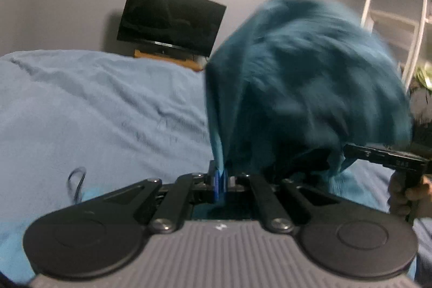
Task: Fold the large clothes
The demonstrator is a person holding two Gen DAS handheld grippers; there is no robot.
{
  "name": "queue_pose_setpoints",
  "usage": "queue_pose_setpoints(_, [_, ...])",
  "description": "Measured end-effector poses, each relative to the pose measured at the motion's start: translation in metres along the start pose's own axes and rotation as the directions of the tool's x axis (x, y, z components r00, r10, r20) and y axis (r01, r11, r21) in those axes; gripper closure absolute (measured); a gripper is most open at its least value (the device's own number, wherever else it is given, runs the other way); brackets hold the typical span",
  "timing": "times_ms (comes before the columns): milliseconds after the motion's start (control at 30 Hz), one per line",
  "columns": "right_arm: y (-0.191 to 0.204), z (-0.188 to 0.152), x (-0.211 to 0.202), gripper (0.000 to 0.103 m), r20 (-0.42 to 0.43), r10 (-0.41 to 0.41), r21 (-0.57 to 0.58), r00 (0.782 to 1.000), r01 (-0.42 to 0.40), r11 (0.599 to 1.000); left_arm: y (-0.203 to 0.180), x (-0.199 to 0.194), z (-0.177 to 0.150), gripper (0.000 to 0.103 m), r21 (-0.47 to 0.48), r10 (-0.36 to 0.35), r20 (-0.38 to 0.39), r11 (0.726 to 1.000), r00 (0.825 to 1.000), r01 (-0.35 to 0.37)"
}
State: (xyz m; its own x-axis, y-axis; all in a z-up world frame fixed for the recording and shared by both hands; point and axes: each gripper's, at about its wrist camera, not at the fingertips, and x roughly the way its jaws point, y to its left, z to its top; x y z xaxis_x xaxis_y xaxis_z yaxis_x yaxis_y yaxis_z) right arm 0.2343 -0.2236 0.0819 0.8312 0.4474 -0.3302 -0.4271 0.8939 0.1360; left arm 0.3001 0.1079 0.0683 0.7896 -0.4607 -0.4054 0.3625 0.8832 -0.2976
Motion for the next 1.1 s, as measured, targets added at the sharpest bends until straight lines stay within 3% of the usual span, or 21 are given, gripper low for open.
queue_pose_setpoints(167, [0.028,-0.044,-0.021,0.072,-0.135,-0.084,-0.209,0.987,0.054,0.976,-0.007,-0.033,-0.041,0.103,0.073,0.038,-0.133,0.997,0.99,-0.028])
queue_pose_setpoints(267, [0.041,-0.061,-0.032,0.071,-0.185,-0.15,-0.294,0.971,0.091,0.952,-0.007,-0.059,-0.055,0.103,0.044,0.059,-0.161,0.998,0.985,-0.052])
queue_pose_setpoints(467, [0.062,-0.069,-0.079,0.071,-0.201,-0.136,-0.316,0.97,0.068,0.946,-0.013,-0.119,-0.05,0.103,0.025,0.085,-0.091,0.996,0.992,-0.083])
queue_pose_setpoints(633, [0.071,-0.037,-0.125,0.07,-0.095,-0.068,-0.232,0.993,0.044,0.972,-0.051,-0.154,-0.01,0.103,0.056,0.036,0.015,0.998,0.999,-0.037])
queue_pose_setpoints(700, [0.076,-0.019,-0.136,0.065,-0.059,-0.032,-0.208,0.998,0.019,0.978,-0.073,-0.156,0.009,0.103,0.084,0.013,0.039,0.996,0.999,-0.017])
queue_pose_setpoints(767, [0.083,-0.002,-0.144,0.058,-0.027,0.002,-0.195,1.0,-0.007,0.981,-0.094,-0.156,0.023,0.095,0.097,-0.008,0.048,0.995,0.999,0.004])
queue_pose_setpoints(833, [0.09,0.011,-0.148,0.057,-0.01,0.043,-0.181,0.999,-0.045,0.983,-0.115,-0.147,0.033,0.068,0.116,-0.026,0.045,0.993,0.999,0.02])
queue_pose_setpoints(900, [0.096,0.02,-0.153,0.056,0.0,0.081,-0.162,0.997,-0.08,0.984,-0.136,-0.134,0.035,0.056,0.165,-0.045,0.014,0.985,0.999,0.042])
queue_pose_setpoints(967, [0.096,0.023,-0.143,0.055,-0.019,0.068,-0.143,0.997,-0.07,0.987,-0.152,-0.116,0.03,0.054,0.176,-0.045,-0.051,0.983,0.998,0.054])
queue_pose_setpoints(1067, [0.094,0.01,-0.118,0.057,-0.125,0.013,-0.107,0.992,-0.026,0.994,-0.167,-0.091,0.006,0.054,0.176,-0.013,-0.206,0.983,0.978,0.051])
queue_pose_setpoints(1100, [0.092,-0.002,-0.111,0.058,-0.181,0.029,-0.073,0.983,-0.043,0.996,-0.169,-0.086,-0.006,0.054,0.18,0.001,-0.258,0.983,0.966,0.047])
